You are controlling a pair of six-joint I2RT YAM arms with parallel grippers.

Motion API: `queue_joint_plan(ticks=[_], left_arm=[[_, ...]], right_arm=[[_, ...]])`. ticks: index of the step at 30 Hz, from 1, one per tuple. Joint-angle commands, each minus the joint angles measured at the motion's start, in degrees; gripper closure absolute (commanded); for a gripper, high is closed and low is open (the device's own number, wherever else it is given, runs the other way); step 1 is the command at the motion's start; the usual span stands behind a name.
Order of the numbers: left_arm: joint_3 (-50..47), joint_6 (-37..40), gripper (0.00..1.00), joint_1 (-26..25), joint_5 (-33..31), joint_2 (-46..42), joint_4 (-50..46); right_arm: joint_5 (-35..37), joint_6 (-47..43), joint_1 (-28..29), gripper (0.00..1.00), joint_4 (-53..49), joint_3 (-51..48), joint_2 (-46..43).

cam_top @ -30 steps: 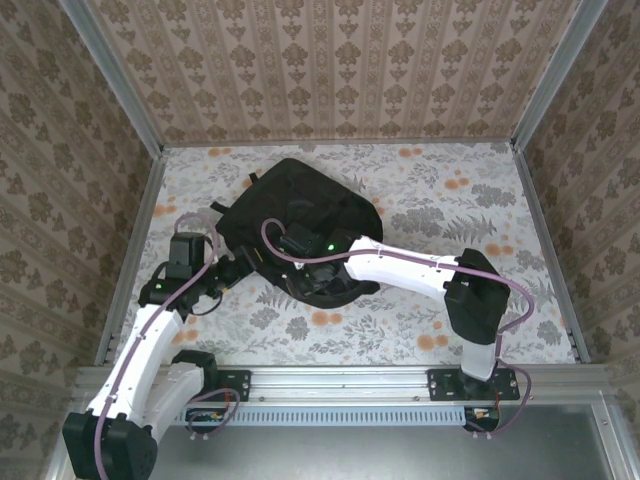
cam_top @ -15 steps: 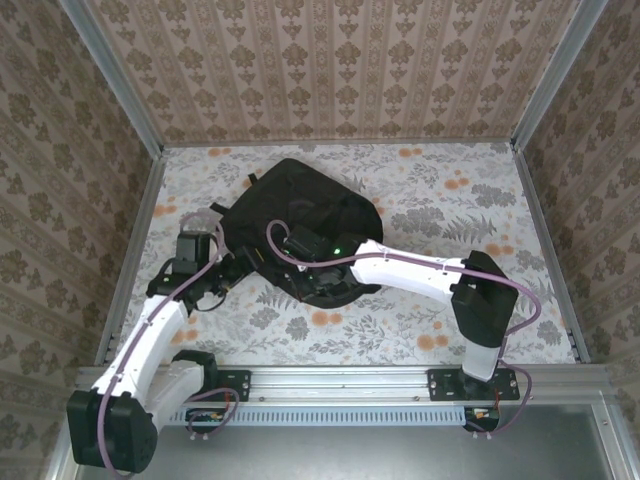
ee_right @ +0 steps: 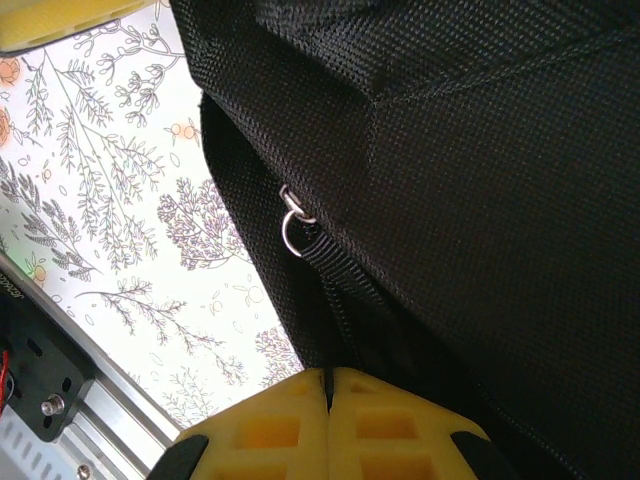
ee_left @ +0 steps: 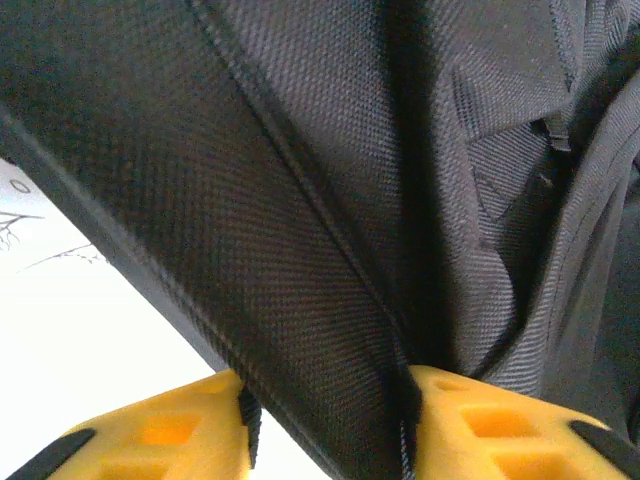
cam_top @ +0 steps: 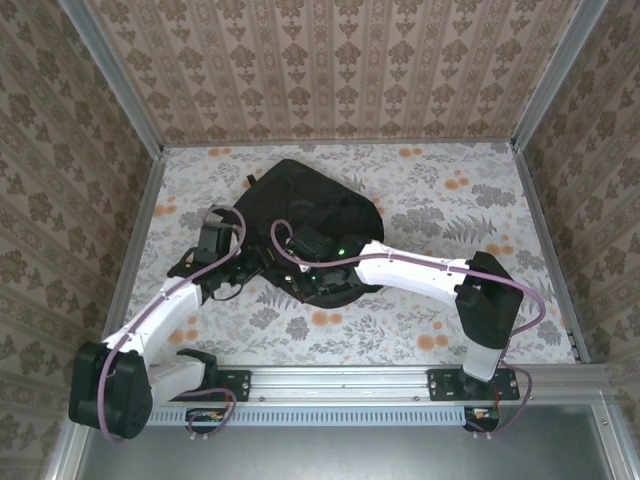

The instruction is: Pack the student bag

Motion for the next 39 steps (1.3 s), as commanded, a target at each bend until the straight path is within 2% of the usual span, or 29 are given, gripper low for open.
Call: queue_joint_plan(ticks=[1, 3, 7, 9, 18, 29, 30, 32, 33, 37, 39], left_arm=[[1.47, 0.41, 0.64, -0.09, -2.29, 0.39, 1.58], [1.45, 0.88, 0.72, -0.09, -3.15, 0.22, 1.53], [2.19, 2.06, 0.93, 0.39, -4.61, -0.08, 0.55], [2.36, 2.34, 0.99, 0.74, -4.72, -0.18, 0.27], [3.16, 3.27, 1.00, 1.88, -5.56, -0.42, -0.97], [2.34, 2.92, 1.00, 1.69, -5.22, -0.23, -0.37], [2.32, 2.87, 1.00, 1.60, -4.95, -0.10, -0.08], [2.49, 2.66, 1.00, 1.38, -4.55, 0.23, 0.18], [2.56, 2.61, 1.00, 1.30, -4.42, 0.36, 0.16], [2.78, 2.77, 1.00, 0.97, -4.35, 0.17, -0.15], [2.71, 2.81, 1.00, 0.89, -4.28, 0.04, -0.15]], right_arm=[[-2.21, 0.88, -0.12, 1.00, 0.89, -0.98, -1.62], [-2.24, 0.88, -0.22, 1.00, 0.63, -1.56, -1.89], [-2.33, 0.70, -0.39, 1.00, 0.01, -3.22, -3.04], [-2.42, 0.58, -0.44, 1.00, -0.39, -4.05, -3.74], [-3.18, -0.28, -0.74, 1.00, -2.24, -6.81, -6.20], [-4.97, 0.98, -1.62, 1.00, 0.93, -8.52, -8.06], [-5.24, 2.16, -2.30, 0.94, 2.01, -8.43, -8.05], [-8.27, 4.87, -4.30, 0.69, 5.56, -8.51, -7.66], [-10.03, 6.33, -5.21, 0.63, 7.14, -8.59, -7.28], [-18.16, 11.58, -8.08, 0.60, 13.15, -8.58, -5.30], [-19.36, 12.69, -8.54, 0.61, 13.69, -8.22, -4.33]])
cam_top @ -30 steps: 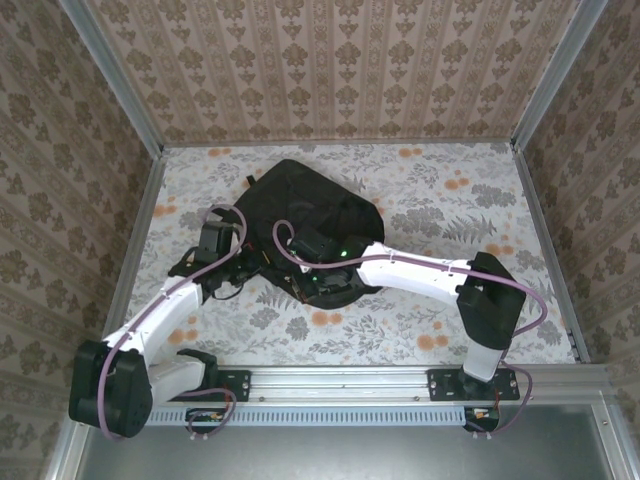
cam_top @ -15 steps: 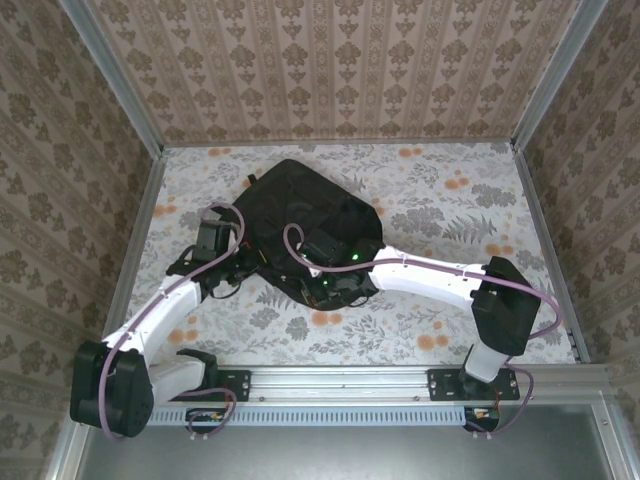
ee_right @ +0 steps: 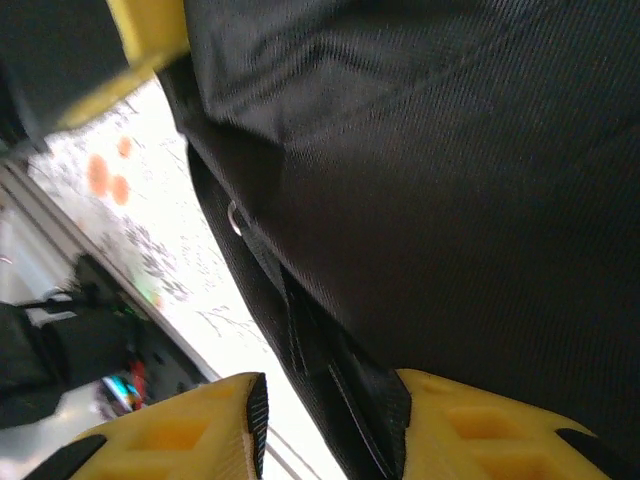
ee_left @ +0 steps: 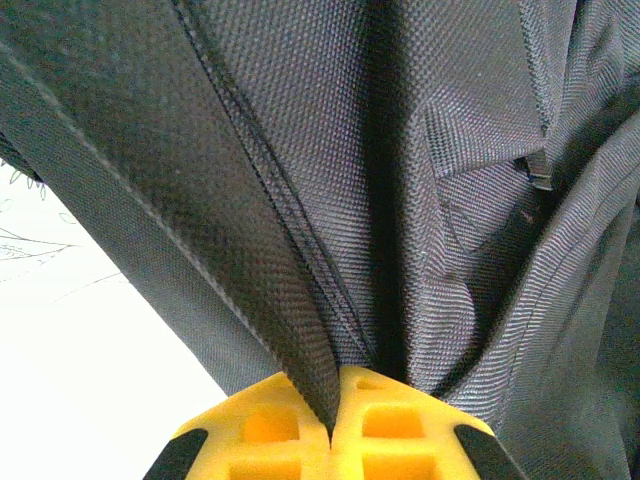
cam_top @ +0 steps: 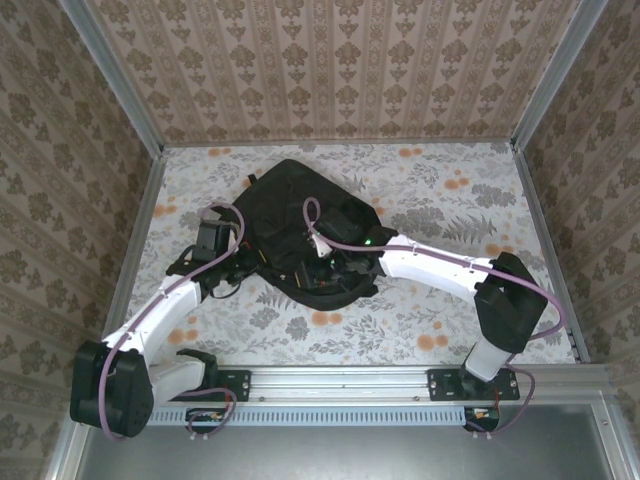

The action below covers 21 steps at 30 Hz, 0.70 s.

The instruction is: Pack the student bag

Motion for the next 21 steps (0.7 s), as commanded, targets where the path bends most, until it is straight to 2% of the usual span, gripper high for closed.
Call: queue_joint_plan(ticks=[1, 7, 15, 21], left_arm=[[1.64, 1.17, 1.00, -0.21, -1.83, -0.27, 0.98], [1.50, 1.30, 1.00, -0.21, -1.54, -0.03, 1.25], [1.64, 1.42, 1.00, -0.20, -1.28, 0.59, 1.60], [1.50, 1.31, 1.00, -0.22, -1.27, 0.67, 1.76]], right_arm=[[-6.05, 4.24, -0.43, 0.61, 3.51, 0.30, 2.16], [-6.49, 4.15, -0.16, 0.66, 2.33, 1.57, 4.20], [-3.23, 2.23, 0.77, 0.70, -0.32, 2.13, 3.30], [-2.30, 1.45, 0.87, 0.66, -1.96, 2.58, 2.14]])
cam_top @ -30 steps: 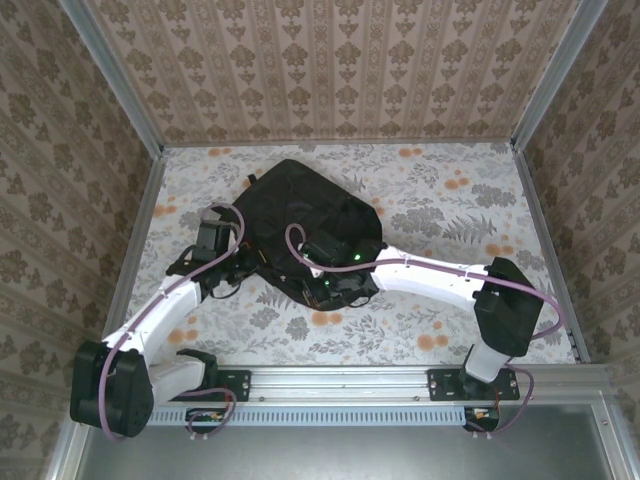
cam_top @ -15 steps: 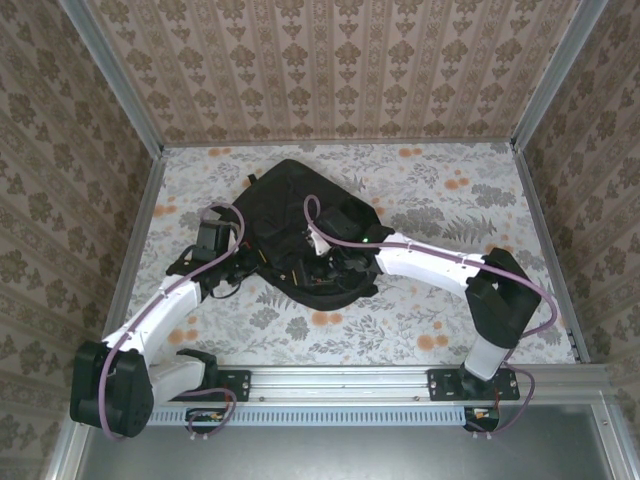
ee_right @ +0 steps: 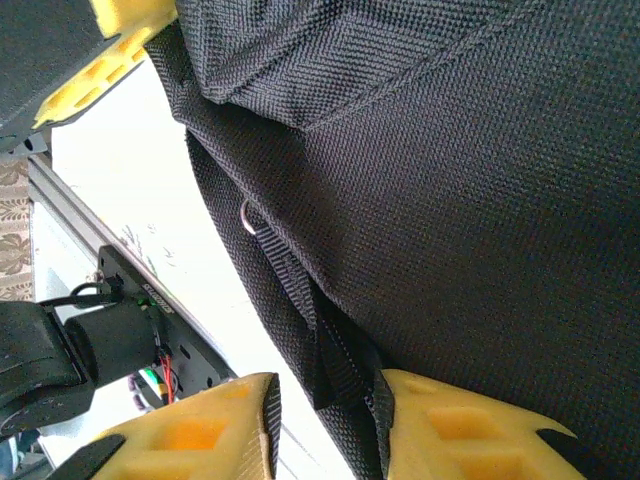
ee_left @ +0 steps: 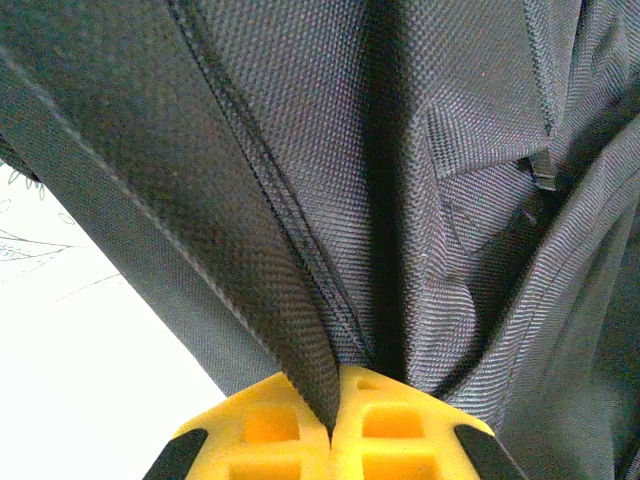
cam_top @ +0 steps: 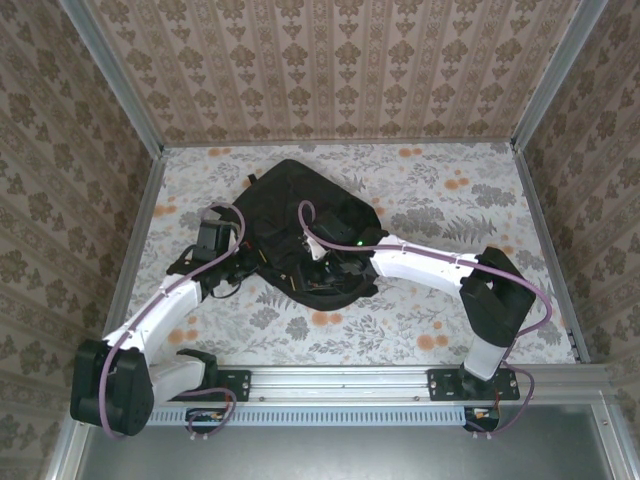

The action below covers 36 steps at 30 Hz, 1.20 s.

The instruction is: Pack the student bag

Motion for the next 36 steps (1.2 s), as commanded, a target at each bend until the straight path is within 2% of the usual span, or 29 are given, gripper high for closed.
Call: queue_joint_plan(ticks=[1, 6, 13, 29, 31, 36], left_arm=[[1.55, 1.31, 1.00, -0.14, -1.18, 0.37, 1.58], [1.67, 1.23, 1.00, -0.19, -1.03, 0.48, 1.57], [1.61, 1.37, 1.00, -0.18, -0.87, 0.93, 1.61], [1.49, 1.19, 1.00, -0.19, -0.38, 1.00, 1.96], [1.56, 1.19, 1.00, -0.19, -0.34, 0.95, 1.96], [1.47, 1.38, 1.00, -0.19, -0.65, 0.66, 1.70]], right_arm=[[0.89, -1.29, 0.28, 0.65, -3.20, 2.03, -1.17], [0.53, -1.40, 0.32, 0.67, -3.21, 2.21, 0.27], [-2.06, -0.87, 0.35, 0.76, -1.85, 3.72, 2.42], [-3.17, -0.52, 0.31, 0.75, -1.32, 5.42, 6.16], [-3.36, -0.52, 0.39, 0.79, -1.24, 5.46, 6.44], [-2.98, -0.61, 0.52, 0.98, -0.99, 4.98, 5.50]])
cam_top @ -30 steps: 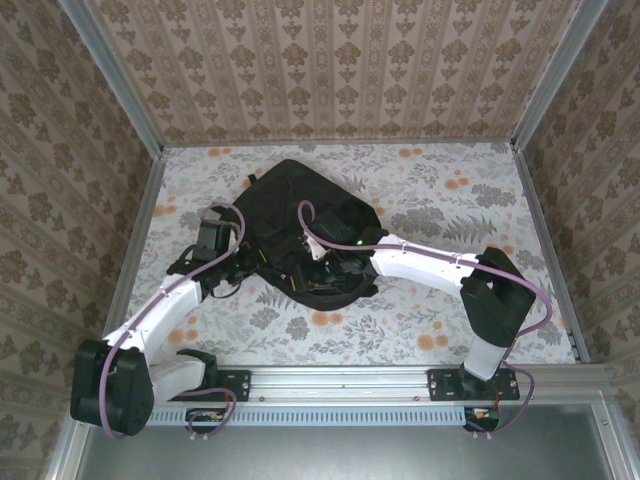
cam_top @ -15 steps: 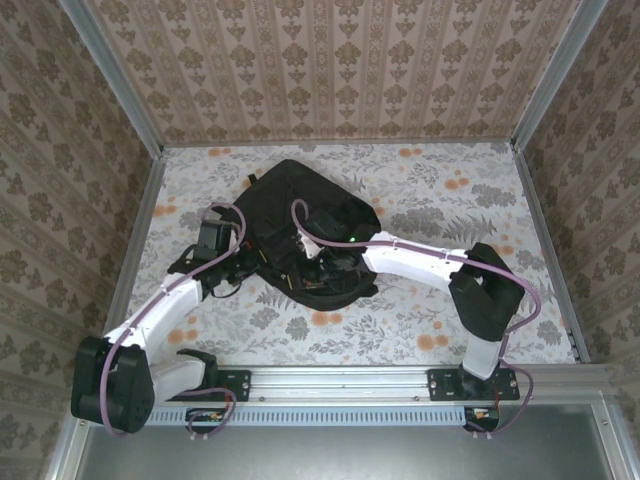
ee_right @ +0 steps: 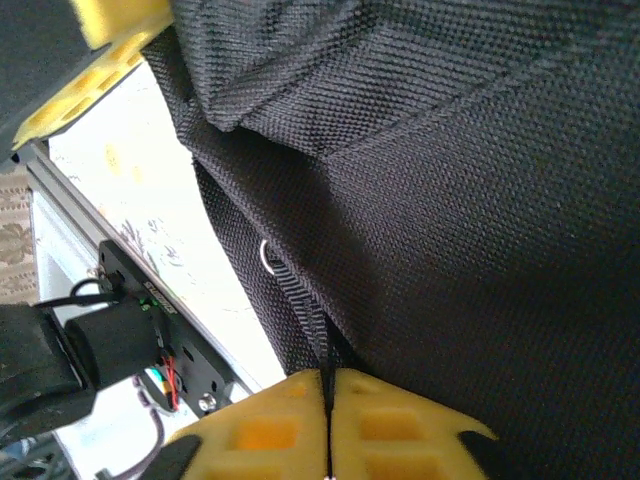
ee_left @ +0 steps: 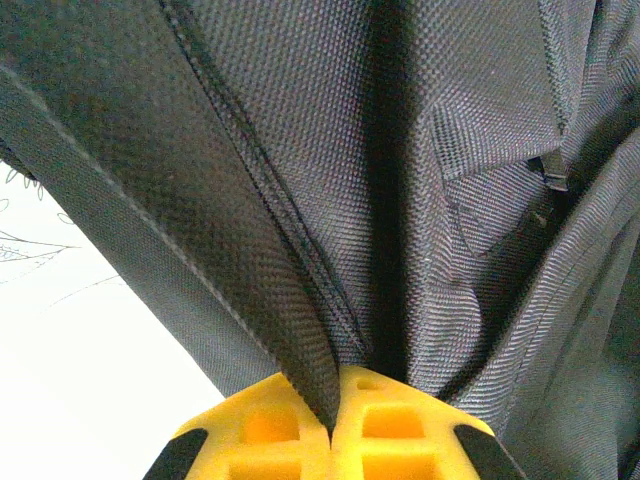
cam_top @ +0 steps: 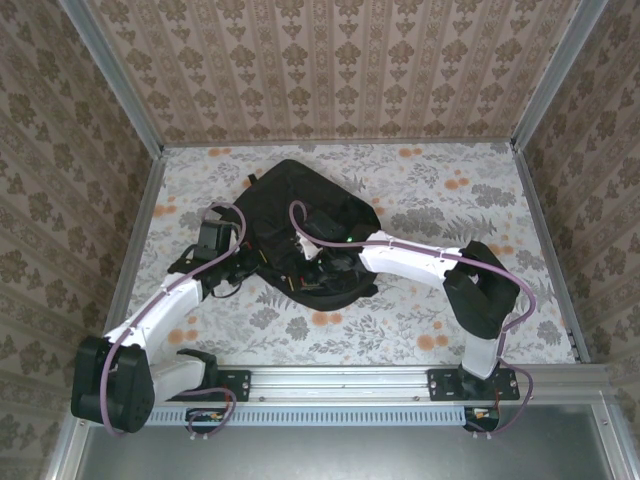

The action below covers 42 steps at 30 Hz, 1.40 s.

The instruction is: Pack the student bag

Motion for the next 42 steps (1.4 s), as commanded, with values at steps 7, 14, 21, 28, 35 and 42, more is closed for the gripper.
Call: queue_joint_plan(ticks=[7, 14, 21, 28, 35, 42], left_arm=[[1.65, 1.54, 1.00, -0.10, -1.63, -0.68, 0.65], [1.56, 1.33, 1.00, 0.25, -1.79, -0.68, 0.65], [1.44, 1.28, 1.00, 0.54, -2.01, -0.68, 0.60], [1.48, 1.23, 1.00, 1.02, -1.92, -0.93, 0.32], [1.50, 1.13, 1.00, 1.30, -2.18, -0.95, 0.19], [2.94, 1.69, 1.00, 1.42, -2.91, -2.37, -2.06]], right_arm=[[0.51, -0.37, 0.34, 1.00, -0.48, -1.46, -3.09], [1.28, -0.64, 0.25, 1.00, -0.40, -5.69, -6.94], [1.74, -1.11, -0.13, 1.00, -0.95, -8.33, -9.33], [2.16, -2.52, -0.46, 1.00, -3.00, -10.19, -11.84], [2.27, -3.05, -1.18, 1.00, -3.60, -12.92, -14.33], [2.07, -3.92, -1.08, 1.00, -4.20, -13.93, -15.22]])
